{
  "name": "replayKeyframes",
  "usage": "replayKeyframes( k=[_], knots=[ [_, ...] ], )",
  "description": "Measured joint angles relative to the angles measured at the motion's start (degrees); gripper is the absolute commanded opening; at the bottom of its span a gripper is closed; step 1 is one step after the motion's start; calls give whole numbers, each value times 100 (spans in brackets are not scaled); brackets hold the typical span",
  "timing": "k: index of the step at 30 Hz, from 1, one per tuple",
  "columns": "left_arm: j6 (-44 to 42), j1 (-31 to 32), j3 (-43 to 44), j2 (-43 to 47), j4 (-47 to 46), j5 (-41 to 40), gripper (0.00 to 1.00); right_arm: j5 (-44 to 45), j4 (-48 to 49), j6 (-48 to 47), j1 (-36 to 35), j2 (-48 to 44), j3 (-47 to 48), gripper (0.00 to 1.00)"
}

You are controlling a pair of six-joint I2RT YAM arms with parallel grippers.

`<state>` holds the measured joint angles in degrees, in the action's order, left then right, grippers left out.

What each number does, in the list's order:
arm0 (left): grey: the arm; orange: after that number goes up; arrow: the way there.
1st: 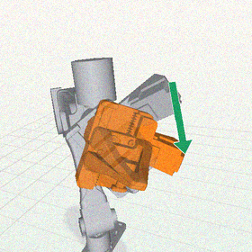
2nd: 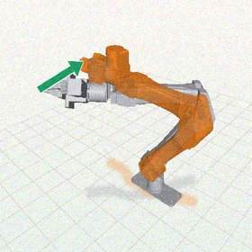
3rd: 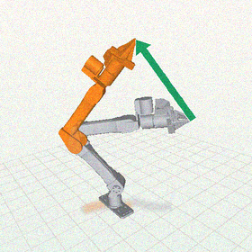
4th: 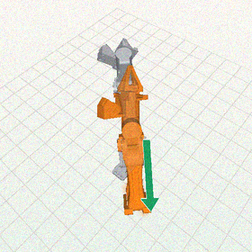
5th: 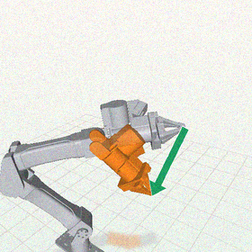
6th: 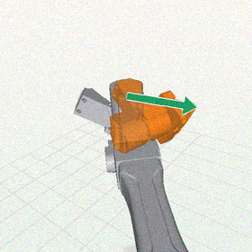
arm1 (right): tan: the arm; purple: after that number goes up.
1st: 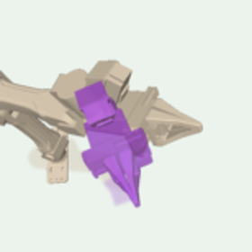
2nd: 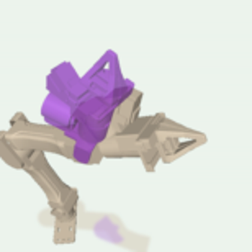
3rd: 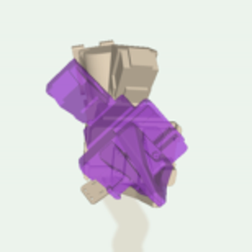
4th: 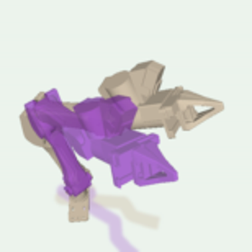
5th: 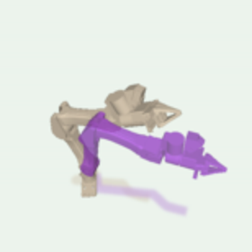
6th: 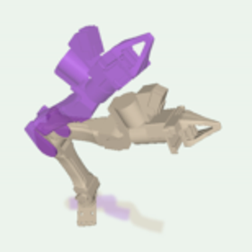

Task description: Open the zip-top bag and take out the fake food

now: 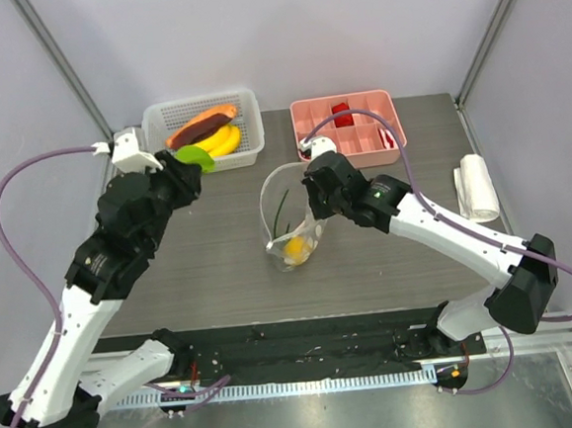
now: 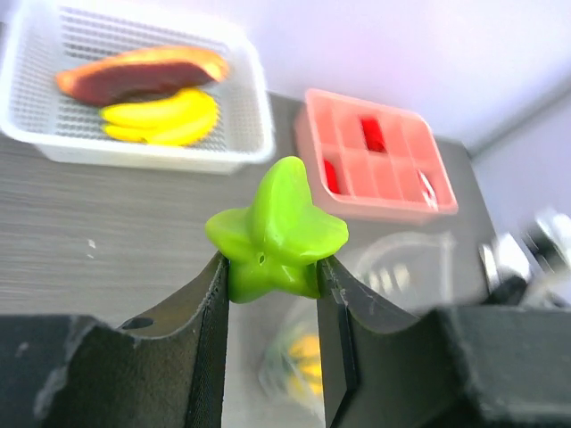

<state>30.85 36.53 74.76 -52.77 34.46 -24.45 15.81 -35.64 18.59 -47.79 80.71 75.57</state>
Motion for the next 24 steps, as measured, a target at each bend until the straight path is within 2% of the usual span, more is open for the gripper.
replayKeyframes(
  k=[4, 6, 10, 12, 16, 20, 24],
  knots=[
    [232, -1019, -42, -525, -483, 229, 0, 2, 0, 2, 2, -109, -57, 1],
    [446, -1565, -114, -992, -868, 669, 0, 4, 0, 0, 2, -184, -70, 1],
    [1047, -2586, -131, -2406, -1670, 1749, 0, 9, 2, 0, 2, -326, -76, 1],
    [1259, -2863, 103, -3195, -1902, 2103, 0, 7, 2, 0, 2, -358, -79, 1],
    [1646, -3049, 894, -4653, -2321, 2594, 0, 0, 0, -2, 2, -361, -79, 1],
    [2039, -3025, 1711, -5744, -2758, 3001, 0, -2, 0, -2, 2, -358, -79, 1],
    [2369, -2933, 2074, -6352, -2986, 2811, 0, -4, 0, -2, 2, -358, -79, 1]
  ],
)
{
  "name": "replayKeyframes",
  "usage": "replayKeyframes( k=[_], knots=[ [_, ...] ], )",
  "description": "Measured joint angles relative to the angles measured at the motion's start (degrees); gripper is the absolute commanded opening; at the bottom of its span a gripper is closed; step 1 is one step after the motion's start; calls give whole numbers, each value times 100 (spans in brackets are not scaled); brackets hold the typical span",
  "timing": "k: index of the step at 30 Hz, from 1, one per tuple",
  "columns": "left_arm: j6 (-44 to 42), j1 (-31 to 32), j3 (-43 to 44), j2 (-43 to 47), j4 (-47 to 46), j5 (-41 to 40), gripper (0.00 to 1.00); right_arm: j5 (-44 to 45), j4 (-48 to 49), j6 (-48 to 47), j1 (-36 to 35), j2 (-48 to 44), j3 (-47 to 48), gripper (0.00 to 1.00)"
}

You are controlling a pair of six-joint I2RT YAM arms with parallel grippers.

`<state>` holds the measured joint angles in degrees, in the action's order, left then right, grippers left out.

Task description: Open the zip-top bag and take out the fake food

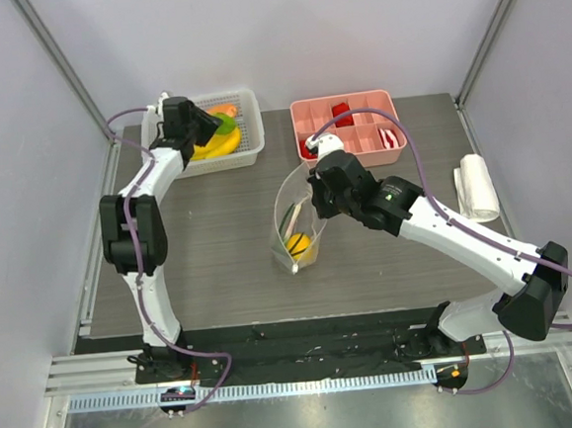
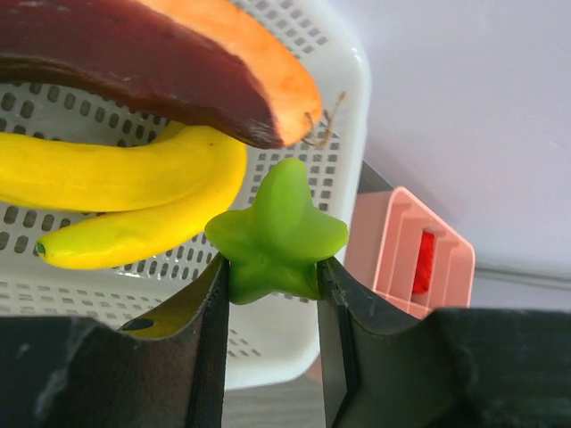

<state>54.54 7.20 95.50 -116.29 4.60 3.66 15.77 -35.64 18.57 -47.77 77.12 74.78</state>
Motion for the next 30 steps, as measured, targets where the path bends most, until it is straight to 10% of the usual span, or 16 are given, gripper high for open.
replayKeyframes(
  k=[5, 11, 14, 19, 30],
  knots=[
    [319, 225, 271, -411, -9, -595, 12, 0, 0, 2, 0, 2, 2, 1],
    [142, 575, 1102, -1001, 398, -1080, 86, -2, -2, 4, 0, 13, 46, 1],
    [-129, 748, 1067, -881, 621, -1456, 99, 0, 0, 2, 0, 13, 55, 1],
    [-446, 935, -229, 321, 774, -1886, 100, -2, 0, 0, 0, 17, 55, 1],
    [-1449, 2402, -2671, 5237, 579, -1187, 59, -133, 46, -22, 22, 136, 68, 1]
  ],
)
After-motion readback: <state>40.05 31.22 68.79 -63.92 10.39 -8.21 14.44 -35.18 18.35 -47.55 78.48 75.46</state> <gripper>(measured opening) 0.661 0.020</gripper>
